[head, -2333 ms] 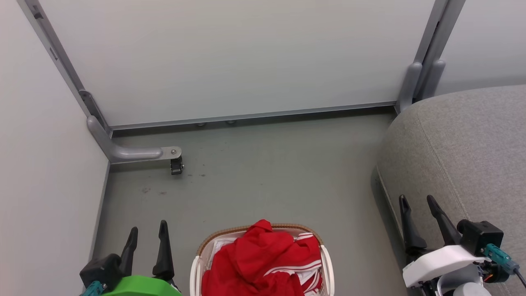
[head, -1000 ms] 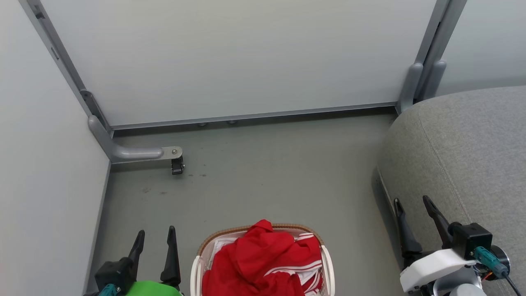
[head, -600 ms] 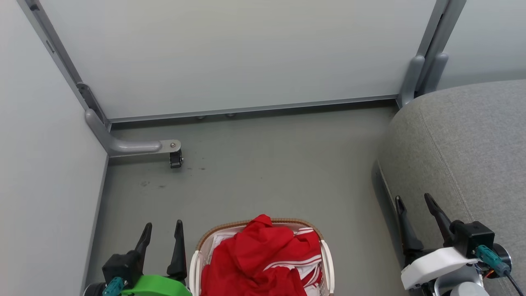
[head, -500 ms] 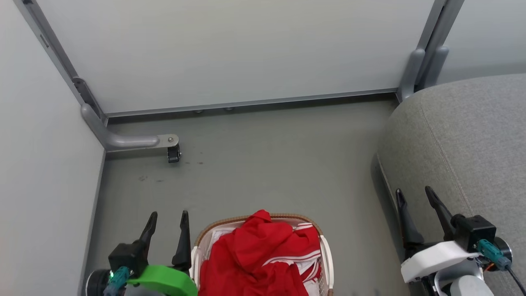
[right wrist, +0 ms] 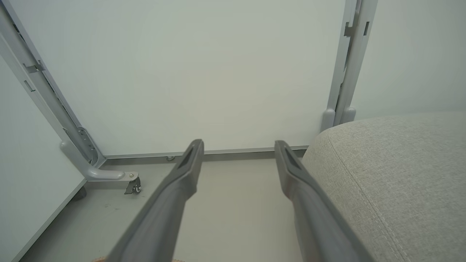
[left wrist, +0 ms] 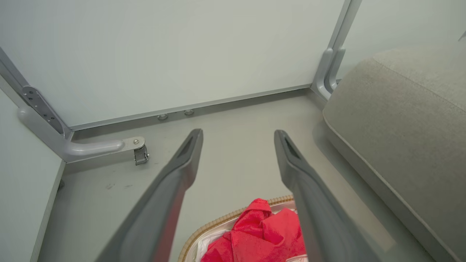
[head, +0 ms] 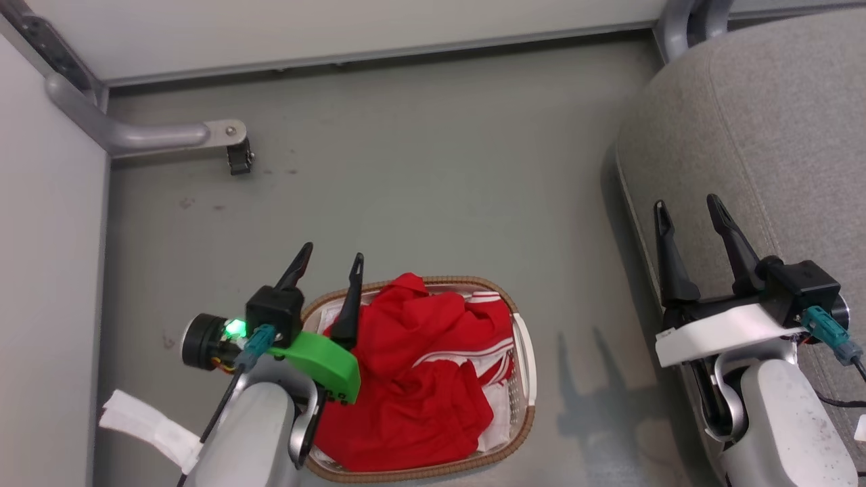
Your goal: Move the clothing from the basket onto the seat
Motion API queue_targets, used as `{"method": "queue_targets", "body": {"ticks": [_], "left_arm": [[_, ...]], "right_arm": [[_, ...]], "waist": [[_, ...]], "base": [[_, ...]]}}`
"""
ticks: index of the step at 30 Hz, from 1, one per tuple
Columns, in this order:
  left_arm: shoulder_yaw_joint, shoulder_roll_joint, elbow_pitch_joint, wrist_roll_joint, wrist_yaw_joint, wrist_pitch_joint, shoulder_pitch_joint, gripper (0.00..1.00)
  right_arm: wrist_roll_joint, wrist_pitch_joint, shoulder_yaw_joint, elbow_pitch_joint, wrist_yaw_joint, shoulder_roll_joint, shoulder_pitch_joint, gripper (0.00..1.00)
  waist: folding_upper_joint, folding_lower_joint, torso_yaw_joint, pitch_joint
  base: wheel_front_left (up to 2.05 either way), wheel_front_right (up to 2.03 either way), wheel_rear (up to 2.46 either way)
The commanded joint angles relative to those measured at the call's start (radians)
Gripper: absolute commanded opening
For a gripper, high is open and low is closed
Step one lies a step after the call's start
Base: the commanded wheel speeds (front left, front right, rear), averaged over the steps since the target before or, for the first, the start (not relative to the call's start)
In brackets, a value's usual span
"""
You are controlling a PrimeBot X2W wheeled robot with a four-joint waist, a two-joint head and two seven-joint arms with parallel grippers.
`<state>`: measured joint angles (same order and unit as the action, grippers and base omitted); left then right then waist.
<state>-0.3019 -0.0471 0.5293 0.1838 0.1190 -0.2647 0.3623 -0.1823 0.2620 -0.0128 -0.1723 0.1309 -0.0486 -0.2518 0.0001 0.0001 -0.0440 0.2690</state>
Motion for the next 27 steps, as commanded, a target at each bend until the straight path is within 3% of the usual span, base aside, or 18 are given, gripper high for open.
{"method": "queue_targets", "body": {"ticks": [1,7,15,27], "left_arm": [[-0.024,-0.009,0.032,-0.029,0.005,0.0,0.046,1.0],[-0.145,-0.014,0.216,-0.074,0.011,0.003,0.149,1.0],[-0.361,-0.033,0.427,0.002,0.012,0.045,0.28,1.0],[-0.423,-0.078,0.63,0.059,0.012,0.05,0.424,1.0]], "right_arm": [[-0.005,0.005,0.005,0.007,0.0,-0.003,-0.026,1.0],[-0.018,0.005,0.011,0.018,0.0,-0.003,-0.076,1.0],[-0.052,0.005,0.036,0.031,0.0,-0.003,-0.133,1.0],[-0.107,0.005,0.073,0.037,0.0,-0.003,-0.171,1.0]], "waist": [[-0.0001,-0.0001,-0.065,0.165],[-0.0001,-0.0001,-0.1,0.277],[-0.0001,-0.0001,-0.15,0.375],[-0.0001,-0.0001,-0.211,0.471]], "base": [[0.0,0.0,0.0],[0.0,0.0,0.0],[0.0,0.0,0.0],[0.0,0.0,0.0]]}}
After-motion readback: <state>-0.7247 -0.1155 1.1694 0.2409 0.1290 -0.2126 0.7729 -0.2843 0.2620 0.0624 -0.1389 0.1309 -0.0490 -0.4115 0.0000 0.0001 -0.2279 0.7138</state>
